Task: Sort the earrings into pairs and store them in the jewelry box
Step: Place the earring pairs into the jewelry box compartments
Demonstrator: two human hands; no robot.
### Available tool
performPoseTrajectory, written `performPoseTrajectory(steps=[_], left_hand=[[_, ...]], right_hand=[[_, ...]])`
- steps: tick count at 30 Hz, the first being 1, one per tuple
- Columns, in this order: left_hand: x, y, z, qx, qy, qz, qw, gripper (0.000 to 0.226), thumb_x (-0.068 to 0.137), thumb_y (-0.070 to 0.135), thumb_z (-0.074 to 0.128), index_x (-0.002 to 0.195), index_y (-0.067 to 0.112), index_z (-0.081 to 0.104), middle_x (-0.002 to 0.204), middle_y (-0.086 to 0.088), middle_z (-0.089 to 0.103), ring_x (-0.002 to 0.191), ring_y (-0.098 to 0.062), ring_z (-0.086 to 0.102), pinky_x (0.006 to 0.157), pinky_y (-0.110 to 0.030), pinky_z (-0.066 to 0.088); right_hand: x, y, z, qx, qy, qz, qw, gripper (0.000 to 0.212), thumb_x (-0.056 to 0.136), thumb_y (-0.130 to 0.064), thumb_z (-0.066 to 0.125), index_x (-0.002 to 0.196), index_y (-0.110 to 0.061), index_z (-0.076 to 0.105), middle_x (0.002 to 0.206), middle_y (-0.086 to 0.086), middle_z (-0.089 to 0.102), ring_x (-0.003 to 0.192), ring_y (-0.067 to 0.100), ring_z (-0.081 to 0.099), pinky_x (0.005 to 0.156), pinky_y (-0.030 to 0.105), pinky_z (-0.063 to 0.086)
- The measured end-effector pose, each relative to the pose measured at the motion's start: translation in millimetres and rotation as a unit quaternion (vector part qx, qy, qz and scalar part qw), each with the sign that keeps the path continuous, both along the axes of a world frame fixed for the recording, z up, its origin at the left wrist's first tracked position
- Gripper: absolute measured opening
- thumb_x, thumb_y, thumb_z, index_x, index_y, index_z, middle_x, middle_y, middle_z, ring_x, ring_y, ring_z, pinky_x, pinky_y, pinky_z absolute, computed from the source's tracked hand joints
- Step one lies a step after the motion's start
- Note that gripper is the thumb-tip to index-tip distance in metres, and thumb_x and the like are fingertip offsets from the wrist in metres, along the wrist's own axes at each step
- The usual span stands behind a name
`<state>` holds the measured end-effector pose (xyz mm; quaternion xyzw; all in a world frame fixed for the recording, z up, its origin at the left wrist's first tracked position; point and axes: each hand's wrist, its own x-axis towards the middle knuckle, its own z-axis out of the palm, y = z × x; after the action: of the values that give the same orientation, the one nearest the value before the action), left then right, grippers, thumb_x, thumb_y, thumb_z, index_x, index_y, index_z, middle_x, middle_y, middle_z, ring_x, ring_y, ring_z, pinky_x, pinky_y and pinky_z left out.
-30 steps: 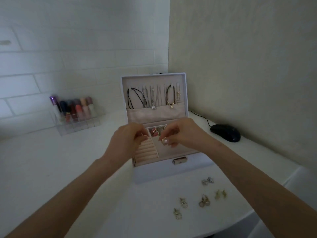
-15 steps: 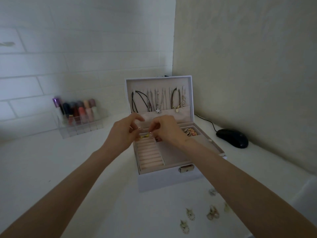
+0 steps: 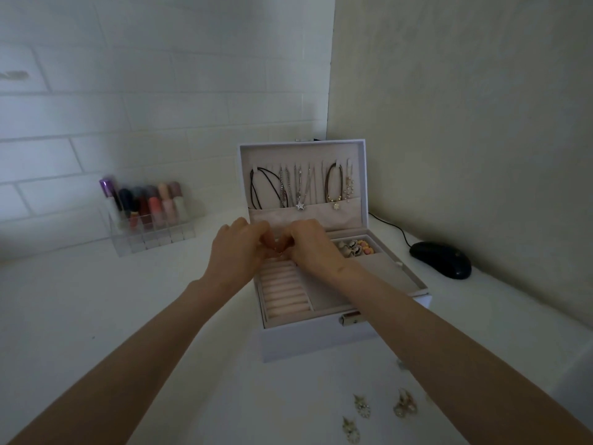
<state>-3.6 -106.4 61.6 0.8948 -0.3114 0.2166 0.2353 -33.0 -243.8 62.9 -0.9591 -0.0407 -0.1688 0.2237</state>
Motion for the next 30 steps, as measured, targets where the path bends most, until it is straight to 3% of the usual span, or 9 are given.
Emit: performPoseTrajectory(steps=[4,8,11,14,17,22,26,28,30], left_hand=[[6,-1,-7,0.014,-0.026,0.004,1.000,0.013,0.073,0.027,0.072,0.076,0.015,0.068,0.084,-0.005,0.064,0.083,-0.029,0.051,0.072,-0.037,0.034],[6,-1,-11,0.012,-0.029,0.020,0.999,0.008,0.075,0.023,0.072,0.073,0.016,0.069,0.081,-0.003,0.068,0.083,-0.027,0.052,0.073,-0.035,0.033],[7,0,-12,0.043,-0.068,0.003,0.997,0.013,0.064,0.017,0.080,0.062,0.017,0.067,0.066,-0.002,0.067,0.069,-0.027,0.053,0.063,-0.032,0.028],[7,1,-11,0.101,-0.105,-0.004,0.989,0.020,0.054,0.015,0.083,0.055,0.020,0.064,0.055,0.001,0.062,0.057,-0.026,0.052,0.056,-0.031,0.028],[3,7,-11,0.105,-0.142,-0.008,0.984,0.007,0.062,0.023,0.074,0.063,0.021,0.067,0.061,0.000,0.063,0.058,-0.026,0.053,0.055,-0.031,0.031],[-5,12,-11,0.132,-0.162,0.015,0.978,0.019,0.054,0.019,0.087,0.064,0.019,0.071,0.067,-0.004,0.059,0.062,-0.027,0.054,0.057,-0.030,0.029],[-6,12,-13,0.126,-0.171,0.010,0.977,0.005,0.064,0.022,0.072,0.060,0.019,0.072,0.065,-0.003,0.057,0.061,-0.026,0.053,0.055,-0.030,0.029],[-6,12,-14,0.131,-0.165,0.010,0.977,0.010,0.063,0.025,0.064,0.059,0.020,0.072,0.064,-0.002,0.056,0.060,-0.026,0.053,0.054,-0.030,0.030],[-6,12,-14,0.129,-0.170,0.010,0.977,0.008,0.063,0.023,0.066,0.059,0.019,0.072,0.064,-0.002,0.056,0.060,-0.026,0.053,0.054,-0.030,0.030]], right_hand=[[-1,0,-1,0.017,-0.021,-0.012,1.000,0.015,0.072,0.002,0.064,0.082,-0.005,0.073,0.087,0.010,0.072,0.085,0.023,0.065,0.079,0.034,0.050],[-2,2,0,0.011,-0.009,-0.007,1.000,0.019,0.072,0.005,0.061,0.081,-0.005,0.075,0.087,0.010,0.073,0.085,0.022,0.064,0.079,0.028,0.048],[-3,3,0,-0.020,-0.012,0.000,1.000,0.022,0.074,0.005,0.058,0.082,-0.006,0.075,0.087,0.012,0.072,0.084,0.024,0.064,0.075,0.025,0.044],[-3,4,-2,-0.041,-0.011,0.006,0.999,0.023,0.075,0.005,0.055,0.083,-0.004,0.075,0.087,0.014,0.071,0.083,0.029,0.064,0.075,0.032,0.049],[-7,0,0,-0.058,-0.012,0.002,0.998,0.025,0.080,0.003,0.055,0.093,-0.006,0.074,0.095,0.014,0.070,0.090,0.028,0.063,0.081,0.032,0.046],[-18,-10,2,-0.066,-0.005,-0.003,0.998,0.026,0.089,-0.003,0.053,0.108,-0.010,0.070,0.110,0.012,0.065,0.103,0.025,0.058,0.089,0.026,0.040],[-22,-10,-3,-0.091,0.021,0.008,0.996,0.031,0.092,-0.008,0.049,0.116,-0.016,0.066,0.110,0.012,0.062,0.103,0.026,0.056,0.084,0.027,0.039],[-21,-10,-6,-0.096,0.025,0.011,0.995,0.033,0.091,-0.007,0.050,0.118,-0.018,0.065,0.110,0.011,0.063,0.102,0.025,0.056,0.080,0.025,0.037],[-22,-10,-7,-0.088,0.019,0.011,0.996,0.034,0.090,-0.005,0.050,0.117,-0.017,0.065,0.107,0.013,0.063,0.101,0.026,0.056,0.079,0.024,0.036]])
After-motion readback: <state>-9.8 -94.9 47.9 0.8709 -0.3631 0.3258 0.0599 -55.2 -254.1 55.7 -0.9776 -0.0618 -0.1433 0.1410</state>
